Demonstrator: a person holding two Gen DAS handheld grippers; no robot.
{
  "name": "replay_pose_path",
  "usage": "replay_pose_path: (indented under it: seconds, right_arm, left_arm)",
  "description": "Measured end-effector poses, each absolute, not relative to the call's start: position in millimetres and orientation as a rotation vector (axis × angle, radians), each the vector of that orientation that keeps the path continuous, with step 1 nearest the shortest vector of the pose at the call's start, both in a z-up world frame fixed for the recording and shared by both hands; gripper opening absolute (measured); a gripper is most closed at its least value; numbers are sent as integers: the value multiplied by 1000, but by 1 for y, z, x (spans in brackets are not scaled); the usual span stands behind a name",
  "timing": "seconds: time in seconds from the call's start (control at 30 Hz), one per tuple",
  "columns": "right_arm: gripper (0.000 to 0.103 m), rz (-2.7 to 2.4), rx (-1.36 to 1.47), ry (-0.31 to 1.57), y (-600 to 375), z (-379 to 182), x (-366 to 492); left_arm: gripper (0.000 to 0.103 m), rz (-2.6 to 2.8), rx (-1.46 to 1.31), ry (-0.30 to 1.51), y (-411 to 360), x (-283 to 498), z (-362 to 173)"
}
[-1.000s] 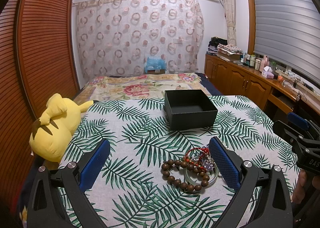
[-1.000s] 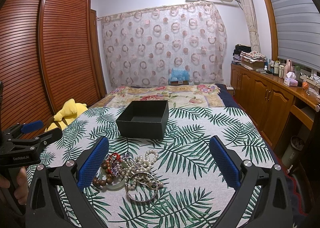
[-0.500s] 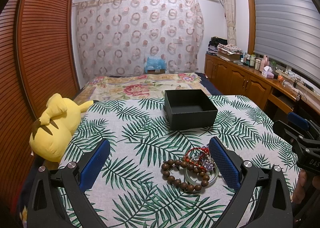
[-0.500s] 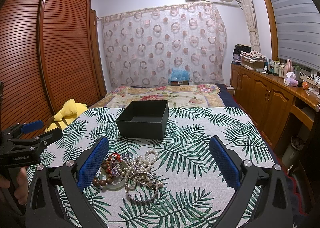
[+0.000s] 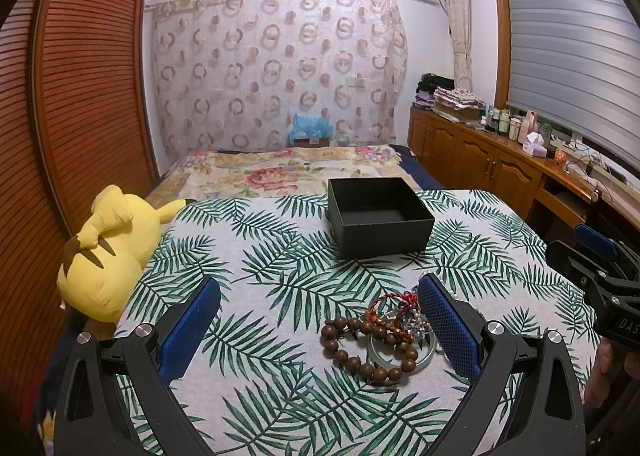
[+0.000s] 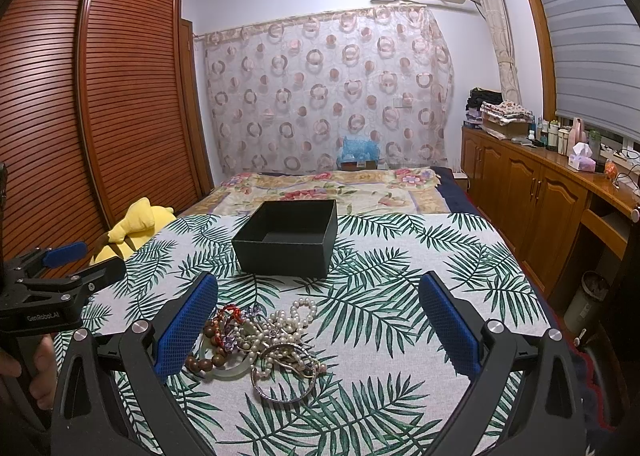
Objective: Organize jewelry
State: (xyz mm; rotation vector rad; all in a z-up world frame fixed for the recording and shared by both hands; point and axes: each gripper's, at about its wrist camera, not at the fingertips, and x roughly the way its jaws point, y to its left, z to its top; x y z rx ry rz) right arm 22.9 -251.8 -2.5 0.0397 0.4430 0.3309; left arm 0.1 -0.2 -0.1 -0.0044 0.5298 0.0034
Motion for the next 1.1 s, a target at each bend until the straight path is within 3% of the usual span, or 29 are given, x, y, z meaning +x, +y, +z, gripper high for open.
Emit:
replay_pose_path:
  seconds: [0.97,1.1]
  right_arm:
    - [100,404,3,537,-260,-44,29]
    - [84,432,-20,590,-257,-56,35]
  left_arm:
    - [95,-83,14,699,9,26,-56]
    - [95,-105,17,724,8,29,-62]
